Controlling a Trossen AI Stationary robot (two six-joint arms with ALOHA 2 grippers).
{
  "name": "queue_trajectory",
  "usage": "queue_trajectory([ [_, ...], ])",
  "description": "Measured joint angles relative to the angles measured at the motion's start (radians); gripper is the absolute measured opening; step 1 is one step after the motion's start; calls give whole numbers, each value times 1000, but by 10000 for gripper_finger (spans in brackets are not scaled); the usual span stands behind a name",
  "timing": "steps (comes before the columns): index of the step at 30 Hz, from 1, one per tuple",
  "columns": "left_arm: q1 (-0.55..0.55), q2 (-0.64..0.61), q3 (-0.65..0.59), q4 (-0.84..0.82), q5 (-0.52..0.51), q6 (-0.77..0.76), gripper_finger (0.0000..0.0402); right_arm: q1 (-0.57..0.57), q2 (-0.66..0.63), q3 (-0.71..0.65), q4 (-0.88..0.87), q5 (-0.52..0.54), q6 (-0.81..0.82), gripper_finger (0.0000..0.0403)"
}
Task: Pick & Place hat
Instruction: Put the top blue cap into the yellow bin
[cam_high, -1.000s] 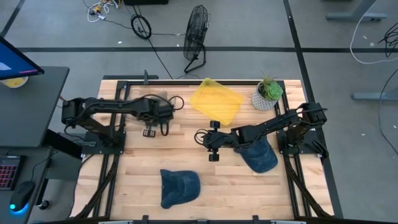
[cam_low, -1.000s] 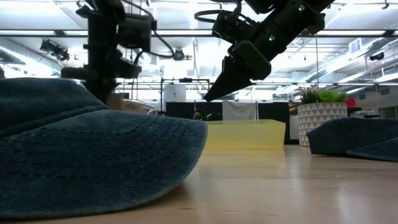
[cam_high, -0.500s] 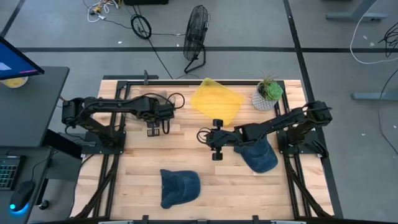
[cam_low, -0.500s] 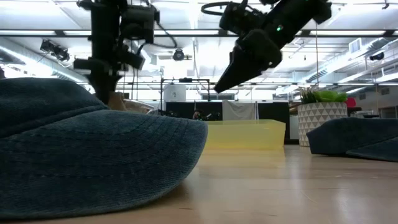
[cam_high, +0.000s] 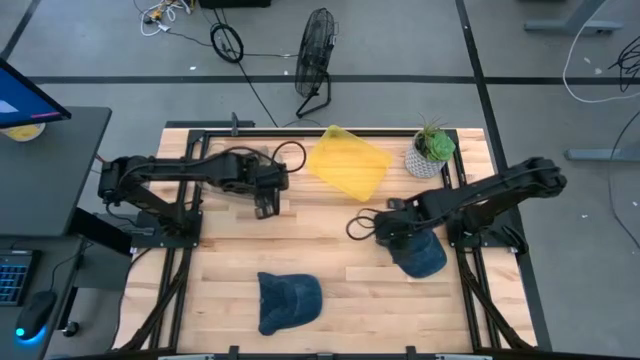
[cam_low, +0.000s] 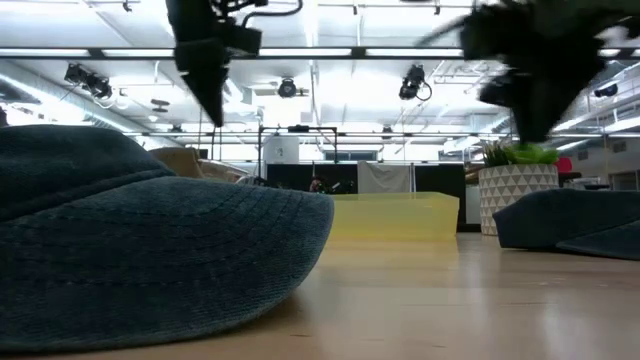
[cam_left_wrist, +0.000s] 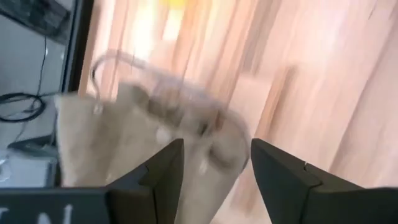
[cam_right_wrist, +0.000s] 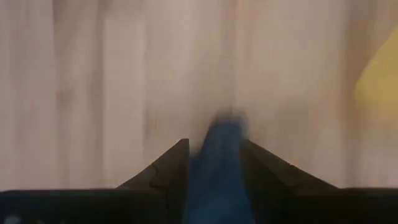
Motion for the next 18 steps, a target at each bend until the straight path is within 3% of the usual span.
queue_trajectory([
  [2, -7, 0, 0, 52, 1, -9, 192, 11, -9, 0, -111, -48, 84, 143],
  [6, -15, 0, 0, 137, 0, 18, 192, 26, -10, -13, -234, -37, 238, 143],
  [14, -8, 0, 0, 188, 0, 28, 193, 26, -10, -81, -108, -71, 260, 146],
  [18, -8, 0, 0, 188, 0, 27, 193, 26, -10, -138, -24, -71, 260, 168],
])
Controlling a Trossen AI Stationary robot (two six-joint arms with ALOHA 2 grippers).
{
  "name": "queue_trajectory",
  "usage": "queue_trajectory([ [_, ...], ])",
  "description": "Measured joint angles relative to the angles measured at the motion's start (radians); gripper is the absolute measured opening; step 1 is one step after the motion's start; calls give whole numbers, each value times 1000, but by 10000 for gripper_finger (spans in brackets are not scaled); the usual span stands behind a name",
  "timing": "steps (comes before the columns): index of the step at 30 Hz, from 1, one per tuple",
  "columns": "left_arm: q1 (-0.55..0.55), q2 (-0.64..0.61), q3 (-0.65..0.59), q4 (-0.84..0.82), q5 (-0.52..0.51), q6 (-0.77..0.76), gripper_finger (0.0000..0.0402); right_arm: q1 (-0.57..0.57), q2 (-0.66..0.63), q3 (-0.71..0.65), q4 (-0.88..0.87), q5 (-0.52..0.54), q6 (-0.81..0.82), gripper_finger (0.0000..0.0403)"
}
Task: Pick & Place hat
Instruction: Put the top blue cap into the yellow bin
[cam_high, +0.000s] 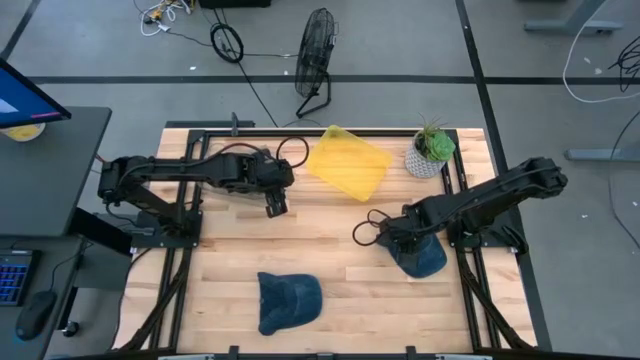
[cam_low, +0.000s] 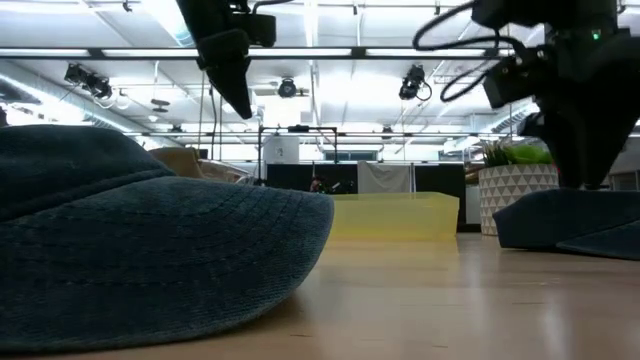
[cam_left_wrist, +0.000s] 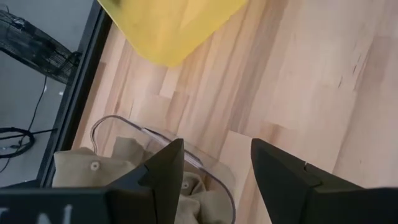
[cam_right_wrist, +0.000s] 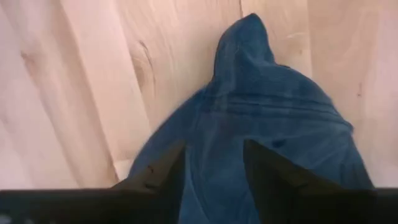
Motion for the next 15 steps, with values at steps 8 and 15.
queue_trajectory([
  [8, -1, 0, 0, 37, 0, -61, 193, -1, 0, -107, 115, 173, -79, 226],
  [15, -3, 1, 0, 40, 0, -53, 193, 0, 0, -211, 327, 74, -150, 182],
])
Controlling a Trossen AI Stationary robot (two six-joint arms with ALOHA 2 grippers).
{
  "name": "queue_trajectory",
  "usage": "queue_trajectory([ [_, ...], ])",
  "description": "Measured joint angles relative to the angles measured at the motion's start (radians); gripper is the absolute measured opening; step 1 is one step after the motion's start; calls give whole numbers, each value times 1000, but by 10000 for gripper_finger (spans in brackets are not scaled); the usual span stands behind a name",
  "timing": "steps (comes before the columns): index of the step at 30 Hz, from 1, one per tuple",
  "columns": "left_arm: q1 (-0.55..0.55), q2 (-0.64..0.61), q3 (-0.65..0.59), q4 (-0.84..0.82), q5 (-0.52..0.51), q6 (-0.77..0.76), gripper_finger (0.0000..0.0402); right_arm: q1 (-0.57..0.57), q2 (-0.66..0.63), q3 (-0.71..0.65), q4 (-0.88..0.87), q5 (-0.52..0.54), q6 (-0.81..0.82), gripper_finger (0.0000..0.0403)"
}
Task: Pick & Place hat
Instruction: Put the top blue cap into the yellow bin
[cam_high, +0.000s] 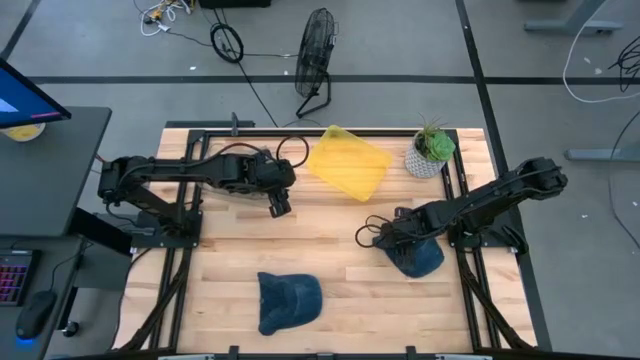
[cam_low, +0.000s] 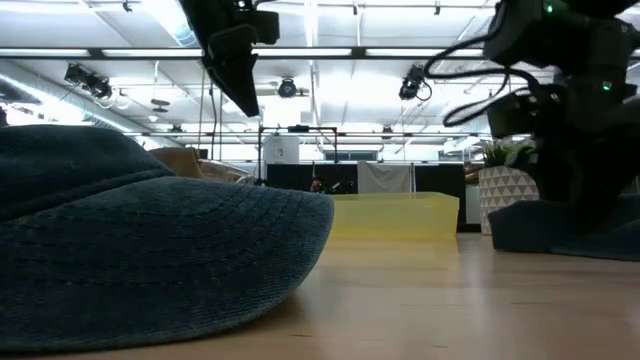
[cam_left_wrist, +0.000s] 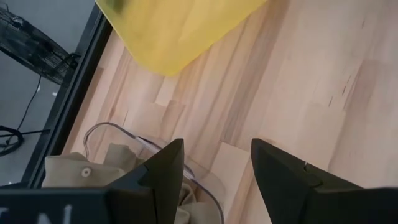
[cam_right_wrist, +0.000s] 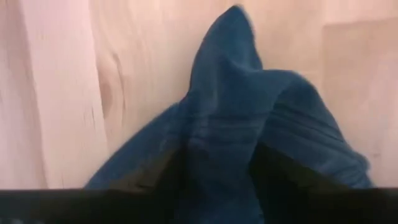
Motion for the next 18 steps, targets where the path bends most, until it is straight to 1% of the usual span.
queue_trajectory([
  [2, 0, 0, 0, 0, 0, -4, 193, 0, 0, -20, 10, -14, -7, 140],
  [6, 0, 0, 0, -1, 0, -6, 193, 1, 0, -12, -19, -26, -11, 32],
  [7, 0, 1, 0, -1, 0, -6, 193, 1, 0, 3, -39, -25, -22, 19],
  [8, 0, 1, 0, -1, 0, -6, 193, 1, 0, 28, -66, -25, -39, 15],
  [10, 0, 1, 0, -1, 0, -6, 193, 0, 1, 92, -133, -15, -74, 23],
  [13, 0, 1, 0, -1, 0, -6, 193, 1, 1, 220, -256, 71, -129, 24],
  [15, 0, 1, 0, -1, 0, -6, 193, 0, 1, 313, -361, 163, -202, 14],
  [16, 0, 1, 0, -1, 0, -6, 193, 0, 1, 355, -405, 227, -251, 10],
  [18, 0, 1, 0, -1, 0, -6, 193, 1, 1, 425, -440, 393, -342, 8],
])
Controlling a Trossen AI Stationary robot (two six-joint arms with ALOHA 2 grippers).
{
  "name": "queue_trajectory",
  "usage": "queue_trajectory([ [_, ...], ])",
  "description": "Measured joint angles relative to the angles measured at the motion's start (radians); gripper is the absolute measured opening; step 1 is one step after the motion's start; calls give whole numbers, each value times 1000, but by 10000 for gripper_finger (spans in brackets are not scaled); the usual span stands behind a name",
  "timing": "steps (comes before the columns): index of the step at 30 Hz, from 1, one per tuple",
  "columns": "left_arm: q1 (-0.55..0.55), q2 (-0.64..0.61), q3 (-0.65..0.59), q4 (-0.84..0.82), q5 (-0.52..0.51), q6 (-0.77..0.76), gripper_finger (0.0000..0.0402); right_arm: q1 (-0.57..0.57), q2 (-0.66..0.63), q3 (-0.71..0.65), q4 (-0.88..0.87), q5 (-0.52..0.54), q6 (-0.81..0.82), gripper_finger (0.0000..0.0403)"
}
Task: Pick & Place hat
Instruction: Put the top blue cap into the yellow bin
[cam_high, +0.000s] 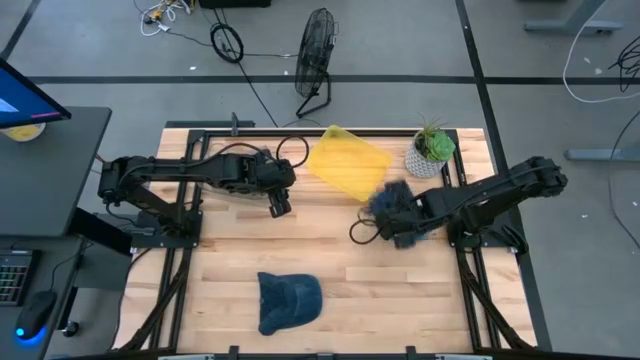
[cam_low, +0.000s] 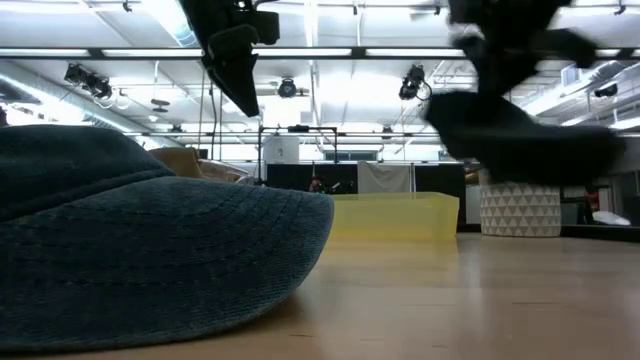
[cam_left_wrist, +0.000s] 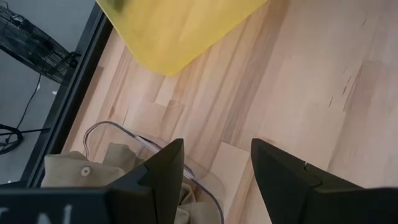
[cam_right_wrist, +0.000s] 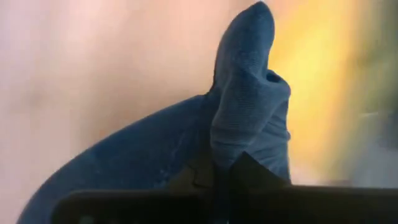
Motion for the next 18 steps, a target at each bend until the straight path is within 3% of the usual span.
queue_trajectory([
  [3, 0, 0, 0, 0, 0, 1, 193, -14, -1, 65, 59, 286, -171, 14],
  [6, 0, 0, 0, 0, 0, 1, 193, -51, -1, 77, 249, 440, -398, 15],
  [11, 0, 0, 0, 0, 0, 1, 193, -176, 0, 74, 488, 401, -659, 12],
  [18, 0, 0, 0, 12, 0, 1, 193, -391, 5, 2, 660, 170, -710, 11],
])
